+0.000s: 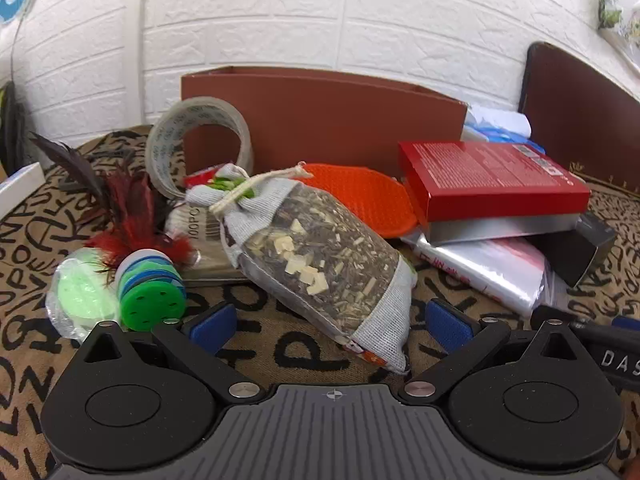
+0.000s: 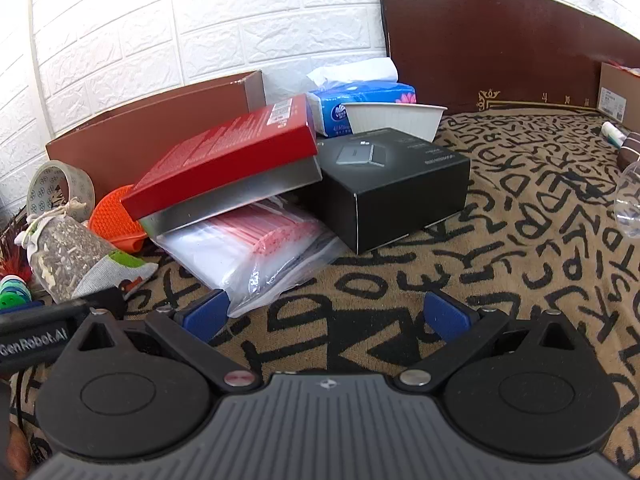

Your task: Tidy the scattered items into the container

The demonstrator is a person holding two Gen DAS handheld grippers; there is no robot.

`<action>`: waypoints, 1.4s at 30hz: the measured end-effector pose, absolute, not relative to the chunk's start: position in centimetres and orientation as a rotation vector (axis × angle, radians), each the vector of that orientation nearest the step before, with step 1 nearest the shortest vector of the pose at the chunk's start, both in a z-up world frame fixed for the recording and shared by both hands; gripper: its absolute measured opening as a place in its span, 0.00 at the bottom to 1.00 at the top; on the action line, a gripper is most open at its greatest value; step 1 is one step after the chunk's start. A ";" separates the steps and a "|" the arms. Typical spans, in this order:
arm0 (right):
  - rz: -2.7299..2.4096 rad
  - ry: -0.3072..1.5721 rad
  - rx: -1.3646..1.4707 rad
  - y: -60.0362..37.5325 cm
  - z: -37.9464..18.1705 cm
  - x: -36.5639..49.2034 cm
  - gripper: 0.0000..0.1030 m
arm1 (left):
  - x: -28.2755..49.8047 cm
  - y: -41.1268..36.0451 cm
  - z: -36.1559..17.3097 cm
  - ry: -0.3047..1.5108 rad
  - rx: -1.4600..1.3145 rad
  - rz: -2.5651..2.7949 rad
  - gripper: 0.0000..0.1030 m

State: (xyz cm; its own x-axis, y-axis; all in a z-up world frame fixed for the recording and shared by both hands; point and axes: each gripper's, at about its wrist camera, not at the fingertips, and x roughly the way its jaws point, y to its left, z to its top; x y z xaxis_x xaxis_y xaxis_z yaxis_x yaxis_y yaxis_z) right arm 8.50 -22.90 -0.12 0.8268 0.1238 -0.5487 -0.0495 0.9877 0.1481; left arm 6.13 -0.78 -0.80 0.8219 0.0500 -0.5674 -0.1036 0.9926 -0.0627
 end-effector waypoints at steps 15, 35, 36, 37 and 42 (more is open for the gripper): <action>0.107 0.557 0.182 -23.6 -0.5 8.2 1.00 | 6.3 -1.8 -0.5 0.592 0.009 0.019 1.00; 0.064 0.532 0.249 -24.7 -0.6 8.0 1.00 | 2.6 -1.7 1.5 0.392 0.050 0.036 1.00; 0.064 0.532 0.249 -24.7 -0.6 8.0 1.00 | 2.6 -1.6 1.5 0.389 0.043 0.038 1.00; 0.063 0.532 0.247 -24.7 -0.6 8.1 1.00 | 2.7 -1.6 1.5 0.389 0.044 0.041 1.00; 0.062 0.534 0.232 -24.4 -0.6 8.1 1.00 | 3.3 -1.3 1.1 0.418 0.017 0.024 1.00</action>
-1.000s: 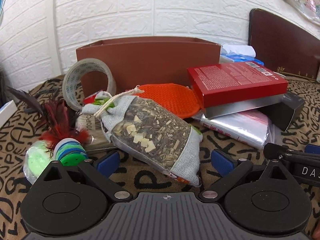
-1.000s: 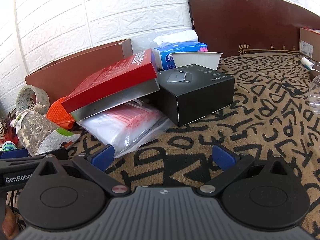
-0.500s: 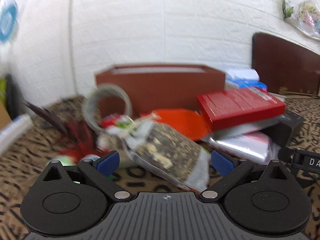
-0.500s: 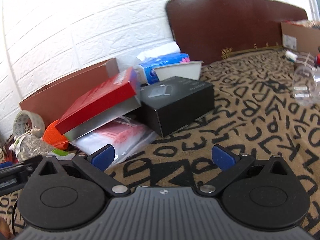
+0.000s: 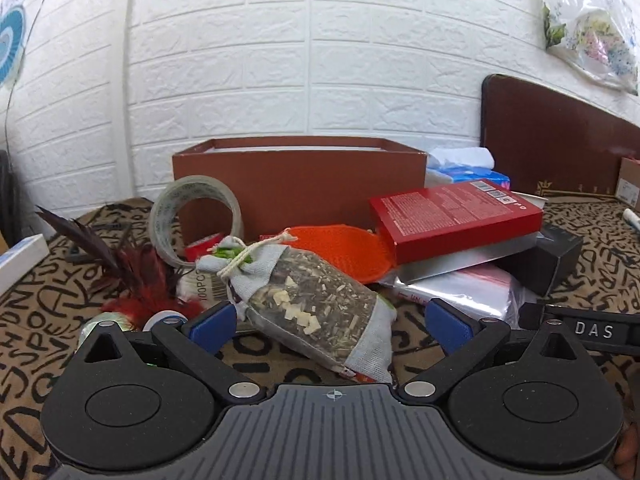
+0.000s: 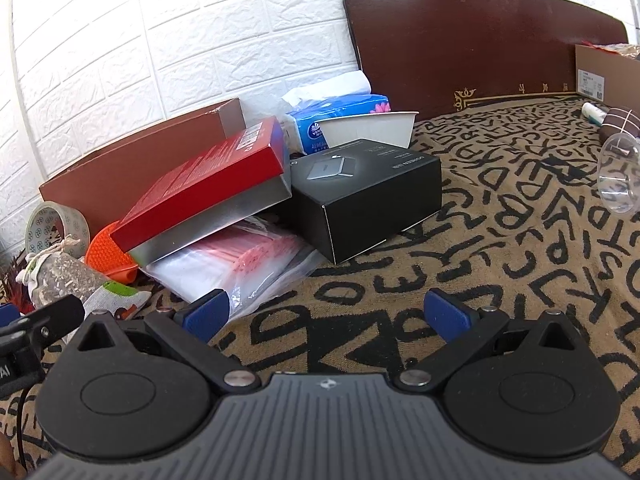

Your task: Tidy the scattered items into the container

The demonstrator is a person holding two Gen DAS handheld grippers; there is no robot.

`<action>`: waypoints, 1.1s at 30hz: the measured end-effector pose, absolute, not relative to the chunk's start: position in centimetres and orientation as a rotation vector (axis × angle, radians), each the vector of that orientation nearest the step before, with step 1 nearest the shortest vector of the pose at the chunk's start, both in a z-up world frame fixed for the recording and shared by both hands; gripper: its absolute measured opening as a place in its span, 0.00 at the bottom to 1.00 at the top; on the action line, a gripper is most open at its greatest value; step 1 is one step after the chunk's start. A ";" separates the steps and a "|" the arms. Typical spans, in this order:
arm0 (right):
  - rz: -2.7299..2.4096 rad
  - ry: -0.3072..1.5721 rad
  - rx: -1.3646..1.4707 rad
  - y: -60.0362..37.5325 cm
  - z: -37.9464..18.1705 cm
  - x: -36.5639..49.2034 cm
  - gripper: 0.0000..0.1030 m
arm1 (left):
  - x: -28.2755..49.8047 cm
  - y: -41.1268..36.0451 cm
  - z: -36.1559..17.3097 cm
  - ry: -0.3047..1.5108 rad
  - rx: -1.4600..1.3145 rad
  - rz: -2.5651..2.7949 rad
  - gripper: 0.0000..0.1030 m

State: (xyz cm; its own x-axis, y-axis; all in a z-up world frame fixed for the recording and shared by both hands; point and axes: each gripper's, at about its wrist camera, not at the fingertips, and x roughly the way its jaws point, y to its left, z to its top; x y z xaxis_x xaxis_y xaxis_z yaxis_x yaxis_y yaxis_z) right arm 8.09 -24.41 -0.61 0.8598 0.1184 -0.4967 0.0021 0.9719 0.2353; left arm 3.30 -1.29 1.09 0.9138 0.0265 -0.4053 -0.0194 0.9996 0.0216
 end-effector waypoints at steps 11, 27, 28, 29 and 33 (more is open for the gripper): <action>0.060 0.534 0.223 -24.2 -0.6 8.0 1.00 | 3.9 -1.4 0.6 0.444 0.022 0.018 1.00; 0.057 0.538 0.205 -23.9 -0.6 8.1 1.00 | 5.4 -0.5 0.0 0.523 -0.018 0.012 1.00; 0.057 0.538 0.204 -23.9 -0.6 8.1 1.00 | 5.4 -0.5 0.0 0.524 -0.018 0.009 1.00; 0.058 0.538 0.203 -23.9 -0.6 8.1 1.00 | 5.4 -0.5 -0.1 0.525 -0.015 0.010 1.00; 0.057 0.539 0.203 -23.9 -0.6 8.0 1.00 | 5.6 -0.5 -0.1 0.532 -0.020 0.008 1.00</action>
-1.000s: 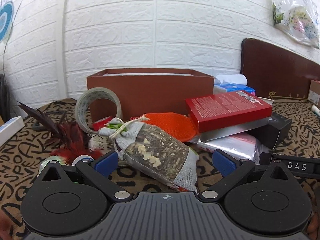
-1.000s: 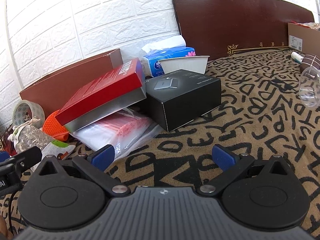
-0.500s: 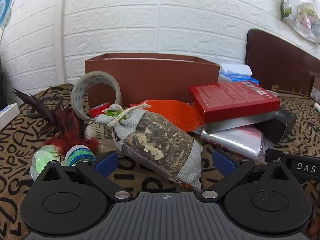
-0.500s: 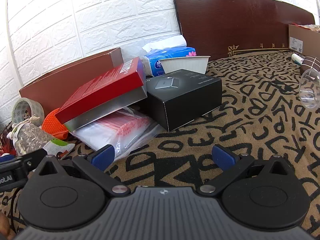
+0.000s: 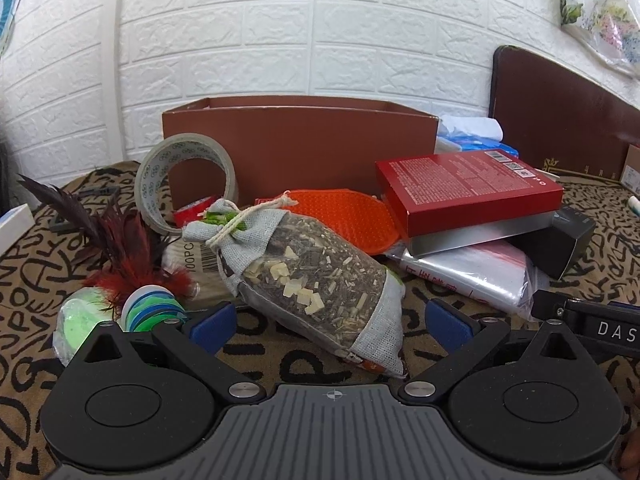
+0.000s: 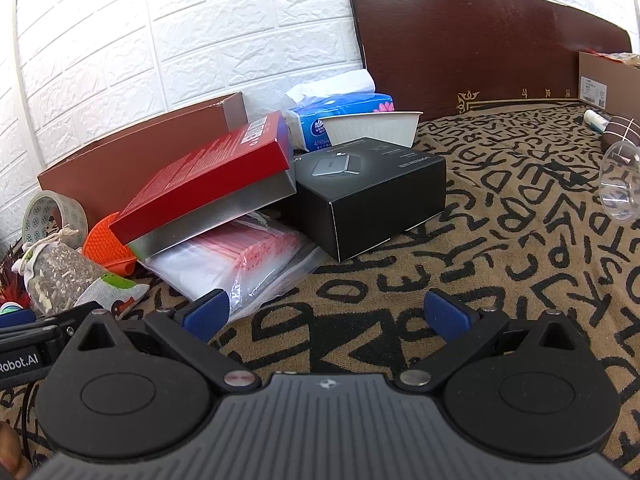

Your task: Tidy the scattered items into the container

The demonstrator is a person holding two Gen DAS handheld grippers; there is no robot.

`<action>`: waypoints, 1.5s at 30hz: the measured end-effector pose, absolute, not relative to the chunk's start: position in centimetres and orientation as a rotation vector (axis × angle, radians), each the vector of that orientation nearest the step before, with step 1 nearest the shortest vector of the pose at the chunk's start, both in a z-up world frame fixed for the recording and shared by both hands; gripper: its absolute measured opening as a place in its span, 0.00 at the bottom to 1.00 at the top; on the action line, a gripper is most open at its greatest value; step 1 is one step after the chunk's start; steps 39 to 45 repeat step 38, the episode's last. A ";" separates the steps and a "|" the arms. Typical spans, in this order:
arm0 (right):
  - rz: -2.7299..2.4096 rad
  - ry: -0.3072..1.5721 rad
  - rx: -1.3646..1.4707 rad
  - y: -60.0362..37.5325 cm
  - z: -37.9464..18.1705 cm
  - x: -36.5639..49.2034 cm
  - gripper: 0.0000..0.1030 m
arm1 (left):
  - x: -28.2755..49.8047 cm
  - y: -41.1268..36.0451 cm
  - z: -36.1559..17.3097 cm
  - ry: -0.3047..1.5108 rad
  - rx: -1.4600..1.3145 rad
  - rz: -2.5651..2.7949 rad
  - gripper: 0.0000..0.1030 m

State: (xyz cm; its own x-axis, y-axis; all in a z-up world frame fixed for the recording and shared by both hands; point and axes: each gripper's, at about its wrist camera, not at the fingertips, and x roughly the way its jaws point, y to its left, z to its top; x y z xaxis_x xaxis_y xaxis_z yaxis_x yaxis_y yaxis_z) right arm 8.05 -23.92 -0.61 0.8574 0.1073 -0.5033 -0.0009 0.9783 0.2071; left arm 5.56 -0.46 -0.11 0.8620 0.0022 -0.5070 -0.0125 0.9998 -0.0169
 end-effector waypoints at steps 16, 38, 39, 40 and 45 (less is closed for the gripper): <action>0.056 0.538 0.203 -23.9 -0.6 8.0 1.00 | 5.9 0.0 -0.2 0.556 -0.051 0.007 1.00; 0.055 0.539 0.203 -23.8 -0.6 8.0 1.00 | 5.5 -0.5 -0.1 0.520 -0.016 0.037 1.00; 0.055 0.539 0.203 -23.8 -0.6 8.0 1.00 | 5.5 -0.5 -0.1 0.520 -0.016 0.037 1.00; 0.055 0.539 0.203 -23.8 -0.6 8.0 1.00 | 5.5 -0.5 -0.1 0.520 -0.016 0.037 1.00; 0.055 0.539 0.203 -23.8 -0.6 8.0 1.00 | 5.5 -0.5 -0.1 0.520 -0.016 0.037 1.00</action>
